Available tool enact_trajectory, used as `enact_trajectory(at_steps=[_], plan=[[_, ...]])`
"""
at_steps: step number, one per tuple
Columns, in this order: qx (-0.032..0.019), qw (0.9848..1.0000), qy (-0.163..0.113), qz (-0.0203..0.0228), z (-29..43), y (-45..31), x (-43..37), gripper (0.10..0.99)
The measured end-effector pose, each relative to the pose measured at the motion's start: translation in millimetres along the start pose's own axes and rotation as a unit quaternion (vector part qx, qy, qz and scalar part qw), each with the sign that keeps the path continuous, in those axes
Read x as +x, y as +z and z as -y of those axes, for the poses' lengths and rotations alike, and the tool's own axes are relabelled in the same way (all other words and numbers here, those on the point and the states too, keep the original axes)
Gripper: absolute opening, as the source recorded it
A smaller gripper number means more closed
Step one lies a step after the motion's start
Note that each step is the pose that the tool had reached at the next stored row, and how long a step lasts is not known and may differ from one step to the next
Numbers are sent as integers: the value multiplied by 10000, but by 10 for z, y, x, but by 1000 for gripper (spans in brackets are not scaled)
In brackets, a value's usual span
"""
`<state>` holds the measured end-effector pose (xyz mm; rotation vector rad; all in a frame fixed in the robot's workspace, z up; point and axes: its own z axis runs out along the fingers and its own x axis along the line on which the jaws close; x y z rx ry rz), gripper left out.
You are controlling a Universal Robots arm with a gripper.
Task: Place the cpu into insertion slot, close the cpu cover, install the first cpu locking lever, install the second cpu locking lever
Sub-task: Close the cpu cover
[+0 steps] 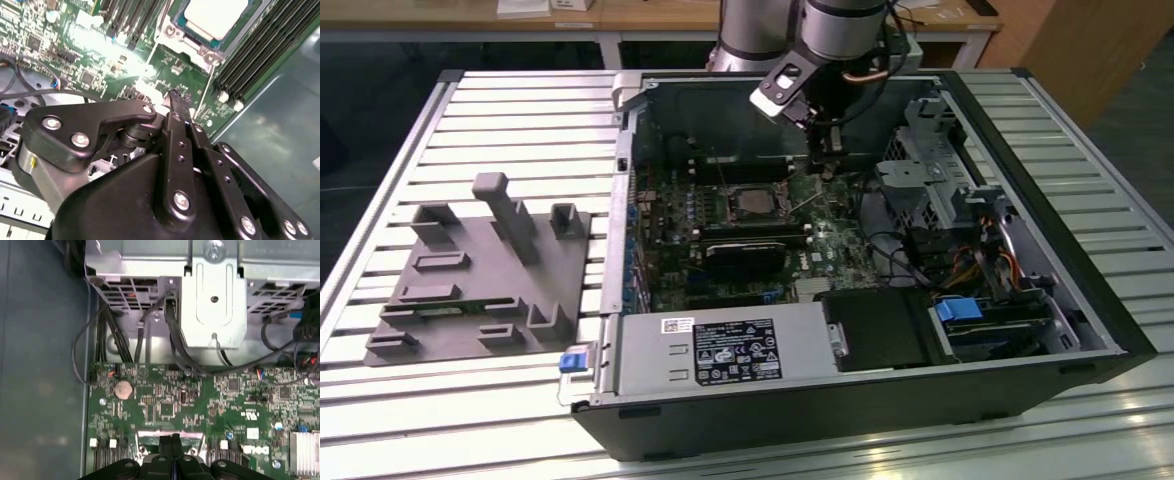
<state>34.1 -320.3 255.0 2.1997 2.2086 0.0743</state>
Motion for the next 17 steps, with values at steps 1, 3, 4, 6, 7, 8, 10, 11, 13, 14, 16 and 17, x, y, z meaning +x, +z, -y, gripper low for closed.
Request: enact_trajectory(at_steps=[1, 3, 4, 6, 7, 8, 10, 11, 13, 14, 16, 17], plan=[[0, 10000, 0, 0, -10, 2, 8, 114], [0, 10000, 0, 0, -40, 9, 24, 114], [1, 10000, 0, 0, -56, 13, 27, 114], [3, 10000, 0, 0, -83, 16, 28, 114], [4, 10000, 0, 0, -95, 18, 28, 114], [5, 10000, 0, 0, -106, 21, 29, 114], [7, 10000, 0, 0, -128, 25, 29, 114], [8, 10000, 0, 0, -137, 27, 29, 114], [10, 10000, 0, 0, -160, 30, 30, 114], [11, 10000, 0, -1, -169, 31, 30, 114], [14, 10000, 0, 0, -184, 31, 30, 114], [16, 10000, 0, 0, -191, 32, 30, 114]])
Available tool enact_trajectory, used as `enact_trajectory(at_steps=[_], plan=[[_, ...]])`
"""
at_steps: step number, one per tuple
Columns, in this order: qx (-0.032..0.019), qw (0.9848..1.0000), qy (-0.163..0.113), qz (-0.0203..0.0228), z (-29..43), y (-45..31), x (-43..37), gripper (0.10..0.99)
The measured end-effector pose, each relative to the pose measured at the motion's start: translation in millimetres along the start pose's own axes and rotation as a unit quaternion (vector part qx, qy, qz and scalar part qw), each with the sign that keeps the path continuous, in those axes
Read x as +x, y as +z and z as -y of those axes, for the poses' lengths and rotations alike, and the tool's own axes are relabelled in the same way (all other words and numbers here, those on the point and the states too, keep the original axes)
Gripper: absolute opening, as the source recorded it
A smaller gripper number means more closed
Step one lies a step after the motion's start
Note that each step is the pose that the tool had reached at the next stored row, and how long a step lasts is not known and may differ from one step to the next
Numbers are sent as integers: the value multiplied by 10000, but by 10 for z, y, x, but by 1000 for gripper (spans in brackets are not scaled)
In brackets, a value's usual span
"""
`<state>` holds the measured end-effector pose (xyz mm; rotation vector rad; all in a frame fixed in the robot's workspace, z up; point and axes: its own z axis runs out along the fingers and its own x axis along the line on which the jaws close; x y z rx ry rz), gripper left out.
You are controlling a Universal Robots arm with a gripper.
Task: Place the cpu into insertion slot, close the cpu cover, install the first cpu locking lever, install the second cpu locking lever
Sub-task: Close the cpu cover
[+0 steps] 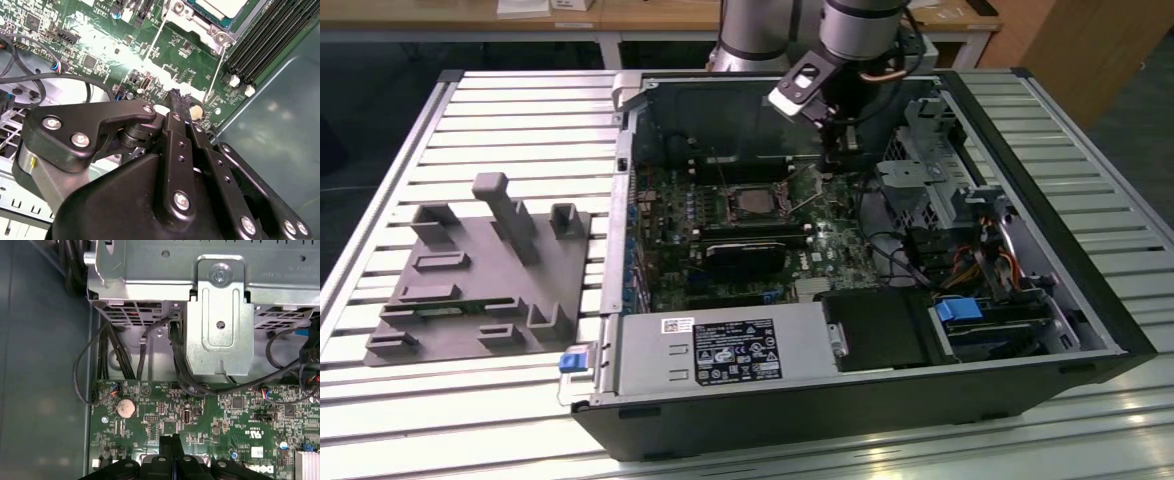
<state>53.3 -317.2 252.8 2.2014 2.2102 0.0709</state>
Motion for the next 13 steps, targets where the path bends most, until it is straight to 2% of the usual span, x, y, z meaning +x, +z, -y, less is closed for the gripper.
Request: enact_trajectory(at_steps=[8, 13], plan=[[8, 10000, 1, 0, -68, 14, -1, 114], [13, 10000, 6, 0, -74, 72, -1, 114]])
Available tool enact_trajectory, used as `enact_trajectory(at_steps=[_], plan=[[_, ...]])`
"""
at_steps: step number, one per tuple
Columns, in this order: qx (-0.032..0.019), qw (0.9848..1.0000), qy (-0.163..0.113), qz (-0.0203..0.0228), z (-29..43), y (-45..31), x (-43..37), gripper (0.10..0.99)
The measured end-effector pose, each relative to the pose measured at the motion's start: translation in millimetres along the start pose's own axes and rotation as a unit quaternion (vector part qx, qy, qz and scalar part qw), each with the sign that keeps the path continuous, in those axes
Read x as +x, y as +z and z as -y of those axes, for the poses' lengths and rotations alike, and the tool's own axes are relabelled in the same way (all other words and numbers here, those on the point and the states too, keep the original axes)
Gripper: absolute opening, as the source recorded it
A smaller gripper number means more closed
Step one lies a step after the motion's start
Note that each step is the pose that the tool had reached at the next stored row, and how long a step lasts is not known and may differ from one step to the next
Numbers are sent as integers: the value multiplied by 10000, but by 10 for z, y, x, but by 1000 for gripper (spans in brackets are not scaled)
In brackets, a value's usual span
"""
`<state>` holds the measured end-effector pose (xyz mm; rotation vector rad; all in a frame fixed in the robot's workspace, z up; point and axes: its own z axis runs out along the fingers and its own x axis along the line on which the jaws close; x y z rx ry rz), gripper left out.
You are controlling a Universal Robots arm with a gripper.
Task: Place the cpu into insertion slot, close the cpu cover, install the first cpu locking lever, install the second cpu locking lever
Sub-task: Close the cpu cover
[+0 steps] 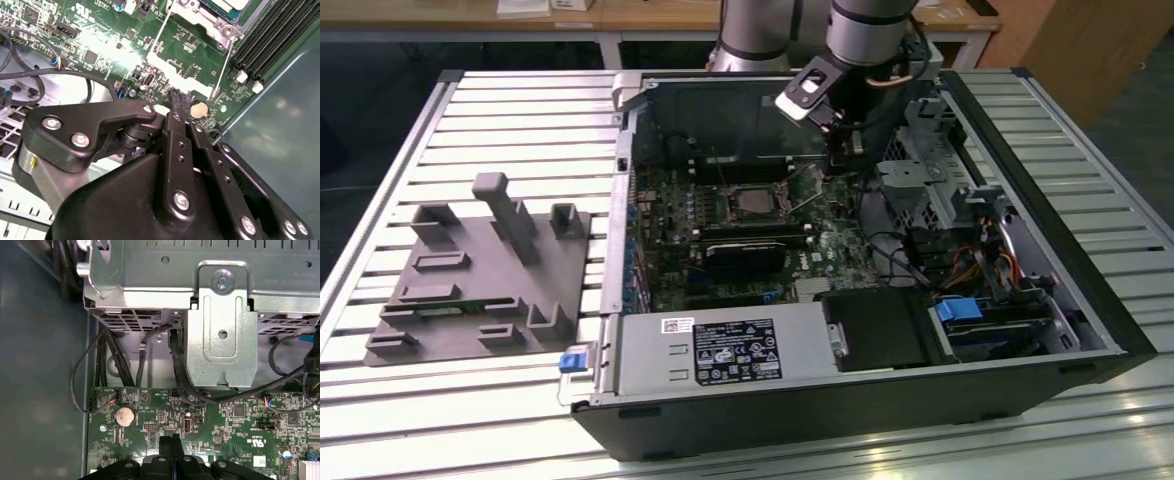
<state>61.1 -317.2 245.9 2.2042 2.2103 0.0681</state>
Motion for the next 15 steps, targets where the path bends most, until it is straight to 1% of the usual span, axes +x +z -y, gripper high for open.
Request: enact_trajectory(at_steps=[4, 6, 10, 15], plan=[[4, 10000, 2, 1, 0, 33, -1, 114], [5, 10000, 2, 1, 12, 35, -1, 114], [5, 10000, 2, 0, 62, 37, -1, 114], [6, 10000, 2, 1, 70, 38, -1, 114]])
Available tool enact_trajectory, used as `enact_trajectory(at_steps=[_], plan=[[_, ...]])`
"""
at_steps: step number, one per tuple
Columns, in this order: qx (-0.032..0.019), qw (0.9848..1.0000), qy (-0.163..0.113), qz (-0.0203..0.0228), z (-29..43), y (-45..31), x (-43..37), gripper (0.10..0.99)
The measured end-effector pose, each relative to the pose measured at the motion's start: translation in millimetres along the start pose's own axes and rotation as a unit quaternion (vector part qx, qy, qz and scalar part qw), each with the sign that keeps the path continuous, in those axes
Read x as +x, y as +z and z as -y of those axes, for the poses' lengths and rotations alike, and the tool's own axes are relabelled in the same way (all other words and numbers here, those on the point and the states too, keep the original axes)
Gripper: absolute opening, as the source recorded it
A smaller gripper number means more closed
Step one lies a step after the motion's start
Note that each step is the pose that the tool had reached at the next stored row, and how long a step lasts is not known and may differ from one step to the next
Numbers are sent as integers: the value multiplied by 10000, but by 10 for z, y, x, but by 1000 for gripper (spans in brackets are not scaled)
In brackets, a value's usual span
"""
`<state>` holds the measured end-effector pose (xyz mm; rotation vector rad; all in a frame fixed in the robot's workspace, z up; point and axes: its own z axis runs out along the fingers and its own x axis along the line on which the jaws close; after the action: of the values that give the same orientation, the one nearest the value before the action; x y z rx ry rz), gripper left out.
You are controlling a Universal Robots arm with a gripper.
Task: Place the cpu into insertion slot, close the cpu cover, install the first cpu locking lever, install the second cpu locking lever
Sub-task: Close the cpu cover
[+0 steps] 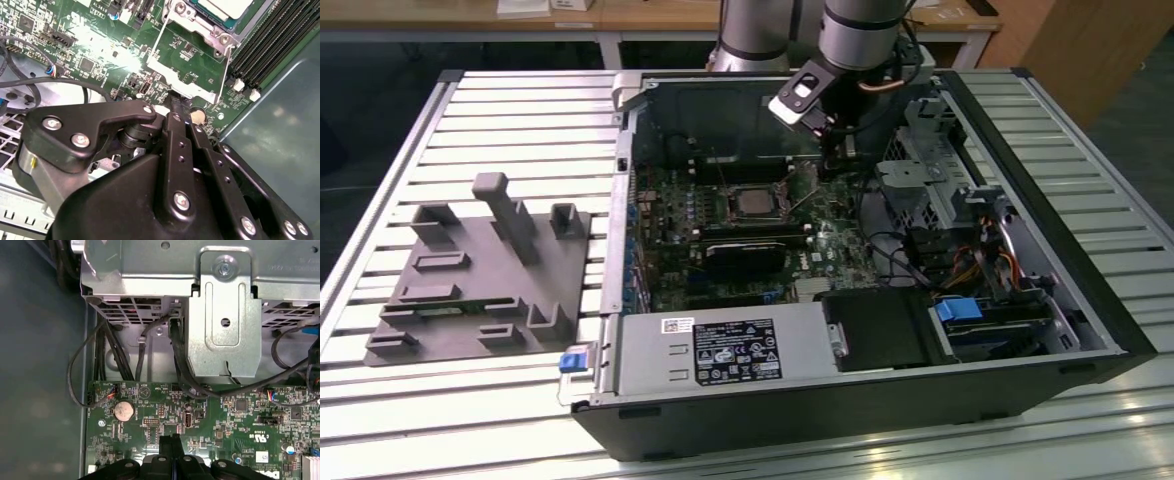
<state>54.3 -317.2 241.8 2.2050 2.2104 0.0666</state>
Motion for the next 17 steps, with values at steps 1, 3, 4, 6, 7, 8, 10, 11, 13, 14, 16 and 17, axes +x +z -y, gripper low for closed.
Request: enact_trajectory(at_steps=[1, 3, 4, 6, 7, 8, 10, 11, 13, 14, 16, 17], plan=[[0, 10000, 1, 0, 3, 0, 0, 114], [0, 10000, 0, -1, 10, 0, 0, 114], [0, 10000, 0, -1, 15, 0, 0, 114], [0, 10000, 0, -3, 24, -1, 0, 114], [0, 10000, 0, -5, 30, -1, 0, 114], [0, 10000, 0, -6, 37, -2, 0, 114], [0, 10000, 1, -8, 48, -2, 0, 114], [0, 10000, 1, -9, 53, -2, 0, 114], [0, 10000, 1, -11, 58, -2, 0, 114], [0, 10000, 1, -12, 61, -2, 0, 114], [0, 10000, 1, -14, 67, -3, 0, 114], [0, 10000, 1, -14, 70, -3, 0, 114]])
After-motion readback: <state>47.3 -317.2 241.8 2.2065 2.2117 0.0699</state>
